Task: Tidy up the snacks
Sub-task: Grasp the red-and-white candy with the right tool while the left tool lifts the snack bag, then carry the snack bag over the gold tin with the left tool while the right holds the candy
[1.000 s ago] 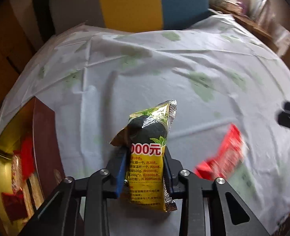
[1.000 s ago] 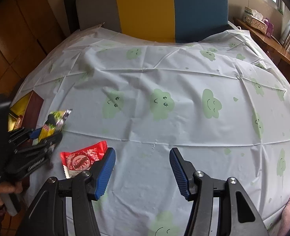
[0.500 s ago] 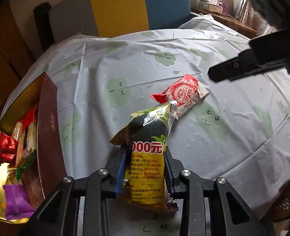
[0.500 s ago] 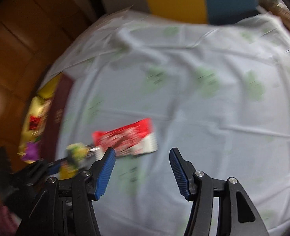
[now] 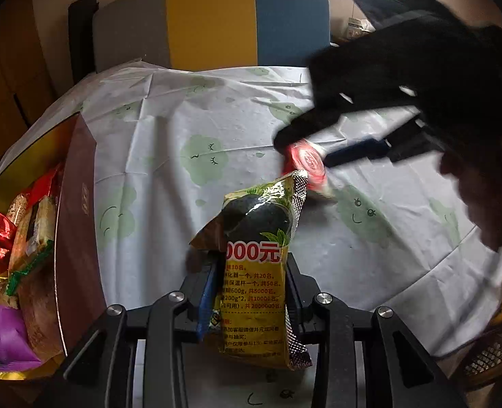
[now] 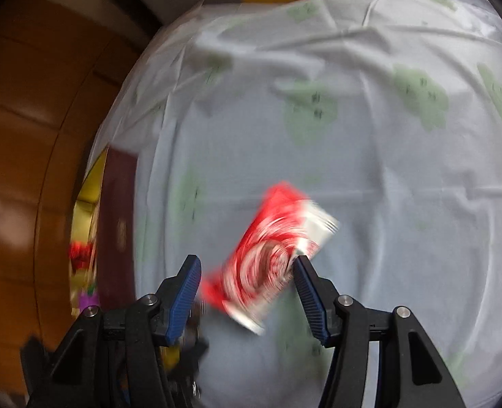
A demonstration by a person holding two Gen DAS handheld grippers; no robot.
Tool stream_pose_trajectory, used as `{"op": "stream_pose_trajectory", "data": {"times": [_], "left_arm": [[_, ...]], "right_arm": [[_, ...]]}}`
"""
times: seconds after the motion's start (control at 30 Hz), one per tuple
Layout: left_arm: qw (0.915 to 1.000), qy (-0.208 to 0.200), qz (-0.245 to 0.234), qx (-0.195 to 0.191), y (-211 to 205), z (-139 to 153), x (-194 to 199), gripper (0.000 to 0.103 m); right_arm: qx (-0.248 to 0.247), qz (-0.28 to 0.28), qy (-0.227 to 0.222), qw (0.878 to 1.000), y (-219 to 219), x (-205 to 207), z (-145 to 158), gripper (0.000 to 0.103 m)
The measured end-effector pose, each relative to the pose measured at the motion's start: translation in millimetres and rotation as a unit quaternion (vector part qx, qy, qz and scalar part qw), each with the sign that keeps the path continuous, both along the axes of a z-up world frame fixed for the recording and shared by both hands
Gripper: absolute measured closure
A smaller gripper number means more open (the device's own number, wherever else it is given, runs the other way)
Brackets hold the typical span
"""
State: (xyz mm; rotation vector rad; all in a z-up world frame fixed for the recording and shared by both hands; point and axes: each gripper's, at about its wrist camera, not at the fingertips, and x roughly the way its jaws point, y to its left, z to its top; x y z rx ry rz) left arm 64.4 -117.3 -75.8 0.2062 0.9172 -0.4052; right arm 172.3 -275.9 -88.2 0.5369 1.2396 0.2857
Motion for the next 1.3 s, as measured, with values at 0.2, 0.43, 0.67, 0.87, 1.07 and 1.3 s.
{"op": "stream_pose_trajectory", "data": {"times": [0.2, 0.43, 0.67, 0.87, 1.07, 1.3], "left_arm": [[0.9998, 0.001, 0.003, -0.018, 4.3, -0.4, -1.6, 0.067], [0.9996, -0.002, 0.006, -0.026, 5.8, -1.4, -4.1, 0.066], [0.9996, -0.002, 0.006, -0.028, 7.6, -1.5, -4.5, 0.066], [0.9998, -0.007, 0.008, -0.017, 4.5, -2.1, -4.3, 0.066], [0.9999, -0.011, 0.006, 0.003, -0.4, -2.1, -3.1, 0.066], [0.9997, -0.017, 0.014, 0.015, -5.2, -2.4, -2.8, 0.067]], "right_arm": [[-0.055, -0.011, -0.017, 0.998, 5.7, 18.3, 12.1, 0.045], [-0.15, 0.077, -0.011, 0.986, 39.1, 9.1, 3.8, 0.045], [-0.233, 0.142, -0.037, 0.961, 61.2, -10.0, 8.2, 0.072], [-0.255, 0.219, -0.033, 0.941, 49.9, -55.2, 8.3, 0.07], [-0.246, 0.236, -0.063, 0.938, 37.3, -74.9, -0.9, 0.07], [-0.273, 0.272, -0.11, 0.916, 31.1, -115.7, -1.3, 0.07]]}}
